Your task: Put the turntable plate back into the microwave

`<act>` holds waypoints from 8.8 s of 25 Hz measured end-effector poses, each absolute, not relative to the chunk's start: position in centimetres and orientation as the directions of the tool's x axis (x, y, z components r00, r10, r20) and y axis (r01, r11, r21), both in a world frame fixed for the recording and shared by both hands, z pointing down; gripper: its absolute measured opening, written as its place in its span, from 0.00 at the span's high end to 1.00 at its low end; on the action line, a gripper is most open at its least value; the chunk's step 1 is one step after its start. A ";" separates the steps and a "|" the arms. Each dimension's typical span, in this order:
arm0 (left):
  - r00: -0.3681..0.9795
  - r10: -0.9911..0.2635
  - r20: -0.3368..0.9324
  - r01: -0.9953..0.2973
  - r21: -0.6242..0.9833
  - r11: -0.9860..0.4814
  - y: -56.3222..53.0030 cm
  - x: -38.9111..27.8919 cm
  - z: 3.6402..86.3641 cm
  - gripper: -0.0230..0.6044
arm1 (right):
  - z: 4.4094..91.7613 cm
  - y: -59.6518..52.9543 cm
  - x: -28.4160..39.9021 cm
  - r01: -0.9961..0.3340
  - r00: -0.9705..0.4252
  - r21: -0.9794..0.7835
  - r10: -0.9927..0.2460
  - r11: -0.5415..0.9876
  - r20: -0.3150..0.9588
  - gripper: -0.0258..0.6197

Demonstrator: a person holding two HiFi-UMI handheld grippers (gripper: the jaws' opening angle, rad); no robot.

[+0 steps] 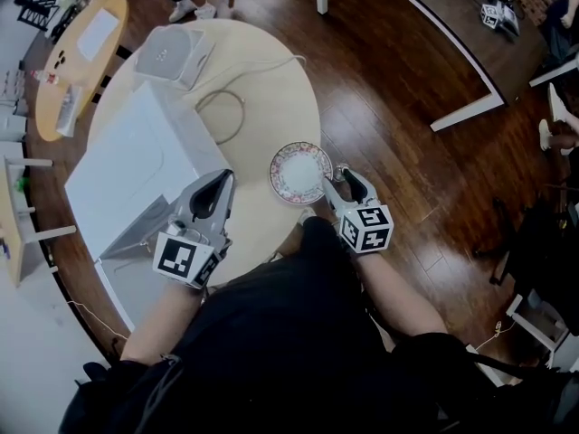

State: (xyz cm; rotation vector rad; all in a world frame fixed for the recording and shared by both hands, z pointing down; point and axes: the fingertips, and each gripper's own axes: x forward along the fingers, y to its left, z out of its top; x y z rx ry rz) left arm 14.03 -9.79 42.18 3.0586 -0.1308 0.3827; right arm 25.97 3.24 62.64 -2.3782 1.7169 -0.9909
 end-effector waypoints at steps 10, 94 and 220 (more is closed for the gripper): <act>0.951 -0.082 0.297 -0.103 0.054 -0.993 -9.9 14.3 43.5 0.95 | 66.2 2.3 25.8 -0.826 0.106 -0.427 -0.844 -0.369 0.525 0.56; 0.858 -0.485 0.170 -0.495 0.021 -0.869 -14.3 -9.3 41.0 0.95 | 66.2 0.2 23.9 -0.250 0.234 -0.891 -0.917 -0.379 0.324 0.91; 0.855 -0.516 -0.045 -0.513 0.063 -0.856 -4.1 -24.0 35.7 0.95 | 60.4 -5.6 5.9 -0.302 -0.033 -0.929 -0.971 -0.215 0.236 0.91</act>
